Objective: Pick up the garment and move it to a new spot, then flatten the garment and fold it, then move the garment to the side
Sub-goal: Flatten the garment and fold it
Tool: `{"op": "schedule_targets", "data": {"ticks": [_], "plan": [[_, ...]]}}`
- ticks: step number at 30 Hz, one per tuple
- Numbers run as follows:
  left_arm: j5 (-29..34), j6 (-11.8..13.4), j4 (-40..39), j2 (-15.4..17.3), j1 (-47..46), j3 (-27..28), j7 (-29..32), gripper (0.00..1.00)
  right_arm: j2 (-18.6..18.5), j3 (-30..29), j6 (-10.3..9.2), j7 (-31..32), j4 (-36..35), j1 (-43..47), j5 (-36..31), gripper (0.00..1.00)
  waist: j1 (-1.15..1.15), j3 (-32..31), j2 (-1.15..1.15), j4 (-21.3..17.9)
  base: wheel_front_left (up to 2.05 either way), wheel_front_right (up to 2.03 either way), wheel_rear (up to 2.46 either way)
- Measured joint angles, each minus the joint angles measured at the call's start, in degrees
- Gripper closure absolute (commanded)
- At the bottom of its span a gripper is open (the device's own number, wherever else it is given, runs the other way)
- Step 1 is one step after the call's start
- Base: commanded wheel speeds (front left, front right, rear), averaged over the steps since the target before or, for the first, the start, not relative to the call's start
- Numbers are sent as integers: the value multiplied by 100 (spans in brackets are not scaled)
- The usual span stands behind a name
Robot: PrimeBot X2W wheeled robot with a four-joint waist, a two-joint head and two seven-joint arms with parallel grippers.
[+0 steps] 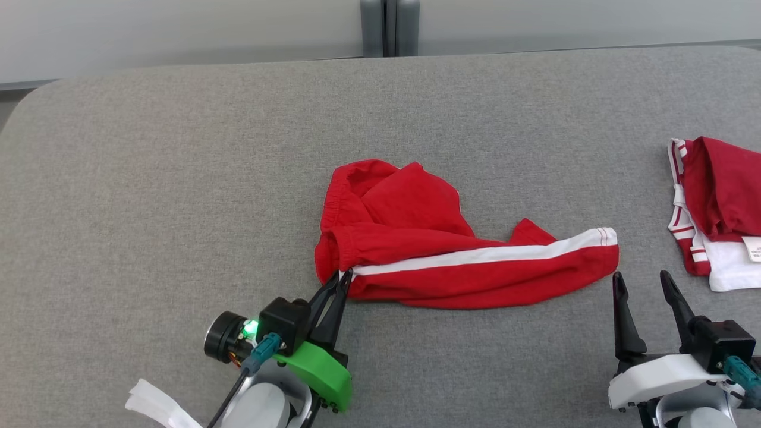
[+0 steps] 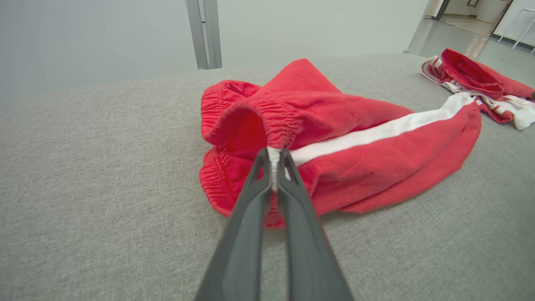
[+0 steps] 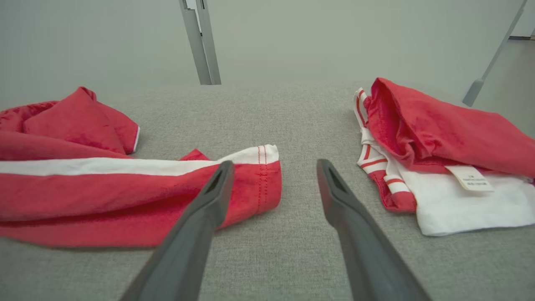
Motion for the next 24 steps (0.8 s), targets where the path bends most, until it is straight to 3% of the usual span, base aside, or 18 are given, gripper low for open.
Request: {"op": "schedule_targets", "data": {"ticks": [6,12,24], "plan": [[56,-30,65,9,43,-53,0,100,-100,165,0,0,653,-489,447,0,0,39,0,-12,0,0,0],[108,-58,159,5,35,-193,0,100,-645,542,0,339,1702,-1400,1341,0,0,68,0,115,0,0,0],[108,-76,183,-3,31,-311,0,100,-1485,1524,-1,813,2129,-1802,2364,0,0,95,0,296,0,0,0]]}}
